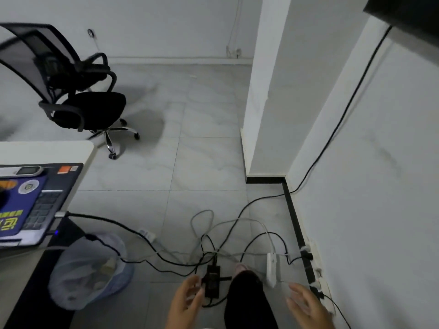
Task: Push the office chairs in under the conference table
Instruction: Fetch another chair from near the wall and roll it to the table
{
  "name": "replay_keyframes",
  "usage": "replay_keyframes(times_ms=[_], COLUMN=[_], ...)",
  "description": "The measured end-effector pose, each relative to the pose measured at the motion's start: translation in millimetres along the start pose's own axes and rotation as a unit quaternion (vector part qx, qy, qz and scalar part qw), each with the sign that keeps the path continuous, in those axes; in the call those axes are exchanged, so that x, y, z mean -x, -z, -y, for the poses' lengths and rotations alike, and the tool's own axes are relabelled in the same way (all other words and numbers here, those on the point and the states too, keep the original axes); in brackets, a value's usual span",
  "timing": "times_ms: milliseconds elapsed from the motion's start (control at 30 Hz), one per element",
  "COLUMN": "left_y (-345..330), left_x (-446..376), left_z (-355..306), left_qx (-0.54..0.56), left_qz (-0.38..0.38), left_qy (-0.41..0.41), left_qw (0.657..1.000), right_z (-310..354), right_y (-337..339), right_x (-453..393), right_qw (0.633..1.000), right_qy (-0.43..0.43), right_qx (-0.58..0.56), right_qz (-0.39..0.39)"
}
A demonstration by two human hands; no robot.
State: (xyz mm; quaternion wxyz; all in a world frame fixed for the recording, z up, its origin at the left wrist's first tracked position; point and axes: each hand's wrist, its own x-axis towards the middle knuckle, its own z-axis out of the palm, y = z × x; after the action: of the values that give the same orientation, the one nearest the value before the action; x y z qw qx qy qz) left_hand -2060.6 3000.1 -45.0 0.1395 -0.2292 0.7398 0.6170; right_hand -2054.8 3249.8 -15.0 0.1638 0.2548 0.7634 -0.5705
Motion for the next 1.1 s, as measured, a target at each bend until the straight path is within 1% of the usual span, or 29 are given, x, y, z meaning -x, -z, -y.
replay_keyframes(times_ms=[100, 167, 233, 300, 400, 567, 667, 733, 800, 967, 1100], left_y=[-7.3, -6.5, -1.5, 5.4, 17.0, 38.2, 58.4, 79.9, 106.4, 176.1, 205.8], left_x=[-62.3, -103.4, -143.8, -179.0, -216.0, -271.0, -323.2, -369.8, -421.6, -523.9, -576.5], left_z=[-33.7, -66.1, -101.3, -125.8, -145.5, -155.8, -168.7, -190.7, -222.5, -313.4, -337.5], left_qx=[0.023, 0.035, 0.043, 0.042, 0.041, 0.081, 0.081, 0.077, 0.068, 0.064, 0.073], left_qz=[-0.047, -0.077, -0.098, -0.125, -0.171, -0.213, -0.228, -0.238, -0.248, -0.250, -0.256], left_qy=[0.008, 0.000, -0.028, -0.053, -0.068, -0.014, 0.001, -0.012, -0.035, -0.086, -0.076], left_qw=[0.999, 0.996, 0.994, 0.990, 0.982, 0.974, 0.970, 0.968, 0.966, 0.962, 0.961], right_z=[48.7, 91.7, 139.5, 179.9, 219.8, 253.3, 287.7, 327.4, 375.5, 496.4, 536.3], right_y=[-2.4, -8.2, -20.6, -35.4, -55.9, -93.7, -129.5, -163.0, -201.3, -283.1, -318.4], right_x=[-82.6, -134.3, -179.8, -214.4, -253.8, -311.8, -357.2, -394.1, -431.5, -502.6, -550.3], right_qw=[0.999, 0.996, 0.987, 0.978, 0.970, 0.965, 0.961, 0.958, 0.953, 0.924, 0.918], right_qy=[0.009, 0.052, 0.107, 0.130, 0.130, 0.100, 0.104, 0.127, 0.156, 0.222, 0.220], right_qx=[0.017, 0.046, 0.075, 0.095, 0.110, 0.143, 0.155, 0.152, 0.145, 0.163, 0.174], right_qz=[0.034, 0.060, 0.092, 0.136, 0.176, 0.194, 0.206, 0.206, 0.216, 0.265, 0.282])
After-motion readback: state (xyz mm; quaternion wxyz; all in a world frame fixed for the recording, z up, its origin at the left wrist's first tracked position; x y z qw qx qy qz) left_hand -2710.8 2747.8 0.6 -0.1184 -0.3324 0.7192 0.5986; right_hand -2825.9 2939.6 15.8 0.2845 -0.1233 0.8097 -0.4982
